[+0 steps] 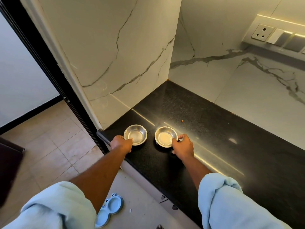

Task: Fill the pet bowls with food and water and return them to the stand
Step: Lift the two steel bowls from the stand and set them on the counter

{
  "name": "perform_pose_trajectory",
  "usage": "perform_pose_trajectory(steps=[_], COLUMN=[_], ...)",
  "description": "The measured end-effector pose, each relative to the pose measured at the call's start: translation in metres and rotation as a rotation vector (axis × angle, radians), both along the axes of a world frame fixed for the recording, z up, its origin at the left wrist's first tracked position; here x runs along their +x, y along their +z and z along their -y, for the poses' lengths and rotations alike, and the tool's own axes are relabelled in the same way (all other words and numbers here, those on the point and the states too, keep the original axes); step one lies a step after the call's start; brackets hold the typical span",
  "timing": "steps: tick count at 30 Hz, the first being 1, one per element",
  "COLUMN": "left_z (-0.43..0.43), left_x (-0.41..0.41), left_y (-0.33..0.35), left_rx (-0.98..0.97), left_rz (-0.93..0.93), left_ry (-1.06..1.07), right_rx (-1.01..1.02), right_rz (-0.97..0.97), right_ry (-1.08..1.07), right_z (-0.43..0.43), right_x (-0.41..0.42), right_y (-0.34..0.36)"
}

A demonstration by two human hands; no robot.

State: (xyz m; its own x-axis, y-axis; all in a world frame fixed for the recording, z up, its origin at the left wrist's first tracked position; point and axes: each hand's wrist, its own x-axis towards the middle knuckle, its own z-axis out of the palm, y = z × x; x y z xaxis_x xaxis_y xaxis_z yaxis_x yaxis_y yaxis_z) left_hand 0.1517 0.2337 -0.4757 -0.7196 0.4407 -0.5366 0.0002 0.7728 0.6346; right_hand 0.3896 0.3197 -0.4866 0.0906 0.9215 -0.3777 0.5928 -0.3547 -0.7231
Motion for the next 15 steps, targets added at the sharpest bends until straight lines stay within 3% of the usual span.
perform_pose_trajectory(steps=[6, 15], left_z=[0.013, 0.031], left_x=[0.009, 0.033], left_y=[0.010, 0.050], left_rx=[-0.022, 0.010], left_rz=[-0.029, -0.245], left_ry=[-0.013, -0.034], right_rx=[0.025, 0.177], right_rz=[0.070, 0.075], right_ry=[0.050, 0.058], right_z=[0.007, 0.024], right_x=[0.012, 0.037], right_y=[-0.001, 0.051])
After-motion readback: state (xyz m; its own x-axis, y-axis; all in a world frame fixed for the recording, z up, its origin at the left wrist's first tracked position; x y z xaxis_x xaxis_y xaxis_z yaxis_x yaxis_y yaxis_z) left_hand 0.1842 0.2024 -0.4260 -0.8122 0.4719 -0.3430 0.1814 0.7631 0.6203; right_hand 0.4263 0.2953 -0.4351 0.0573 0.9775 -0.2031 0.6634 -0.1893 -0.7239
